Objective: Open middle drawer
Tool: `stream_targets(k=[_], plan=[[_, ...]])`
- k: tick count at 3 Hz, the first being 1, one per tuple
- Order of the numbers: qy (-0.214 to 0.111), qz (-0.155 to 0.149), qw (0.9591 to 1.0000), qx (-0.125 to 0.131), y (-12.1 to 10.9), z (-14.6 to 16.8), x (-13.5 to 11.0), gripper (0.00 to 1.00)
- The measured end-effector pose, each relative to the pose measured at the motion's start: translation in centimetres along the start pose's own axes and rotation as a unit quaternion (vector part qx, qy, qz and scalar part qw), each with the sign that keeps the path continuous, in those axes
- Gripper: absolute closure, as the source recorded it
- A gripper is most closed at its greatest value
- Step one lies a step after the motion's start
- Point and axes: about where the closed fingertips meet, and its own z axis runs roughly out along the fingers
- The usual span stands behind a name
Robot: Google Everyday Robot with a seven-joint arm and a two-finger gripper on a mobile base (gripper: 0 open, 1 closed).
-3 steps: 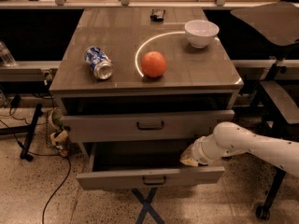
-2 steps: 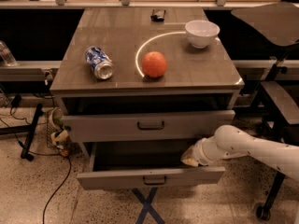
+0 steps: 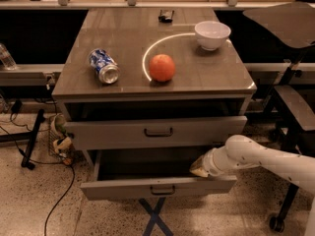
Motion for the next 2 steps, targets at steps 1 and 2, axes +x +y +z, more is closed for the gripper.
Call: stream_targets(k=[1, 2], plan=[[0.016, 0.007, 0.9997, -0.018, 1.9, -0.2, 1.0, 1.0], [0.025, 0.009, 0.9992, -0.031, 3.1, -0.3, 1.4, 1.0]])
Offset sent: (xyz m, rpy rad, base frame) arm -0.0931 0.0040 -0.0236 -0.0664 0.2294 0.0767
